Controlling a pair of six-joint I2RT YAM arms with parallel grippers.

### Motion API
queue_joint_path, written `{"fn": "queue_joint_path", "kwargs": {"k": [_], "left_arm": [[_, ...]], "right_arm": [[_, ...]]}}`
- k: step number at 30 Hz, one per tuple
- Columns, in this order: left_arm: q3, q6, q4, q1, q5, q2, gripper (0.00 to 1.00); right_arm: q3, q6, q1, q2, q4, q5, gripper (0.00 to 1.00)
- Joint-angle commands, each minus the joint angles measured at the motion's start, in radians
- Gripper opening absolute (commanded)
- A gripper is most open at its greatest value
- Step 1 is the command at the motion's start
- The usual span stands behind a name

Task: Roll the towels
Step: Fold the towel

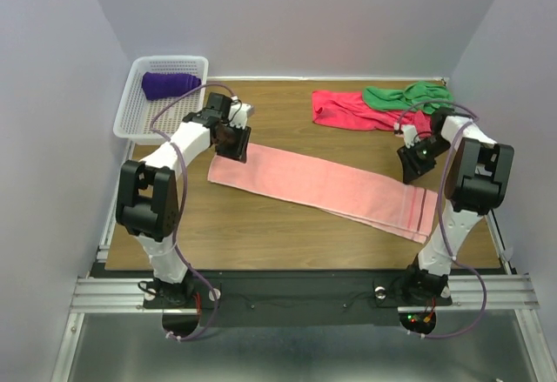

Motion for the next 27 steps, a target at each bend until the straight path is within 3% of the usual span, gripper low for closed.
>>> {"fn": "queue_joint_path", "kwargs": {"k": [1,12,16,20,27], "left_arm": [[0.021,-0.046,0.035,-0.003,-0.043,0.045,0.44],[0.156,-0.045,0.065,-0.015,-0.104,0.281,0.43],[0.305,-0.022,0.066,-0.012,-0.143,0.408,0.43],[0.545,-0.013,0.058,-0.004,-0.126,0.549,0.43],[0.840,0.004,0.088,0.037,-0.114,0.611,0.52]], "right_arm": [[-0.096,-0.036,0.016,-0.068,0.021,0.039,0.43],[-0.268,-0.115,0.037,-0.151,0.020,0.077,0.36],[-0.323,-0.134,0.071,-0.180,0.001,0.063,0.35],[-0.343,-0.128,0.117,-0.201,-0.031,0.016,0.36],[-0.323,-0.094,0.209,-0.246,-0.091,-0.105,0.38]]}}
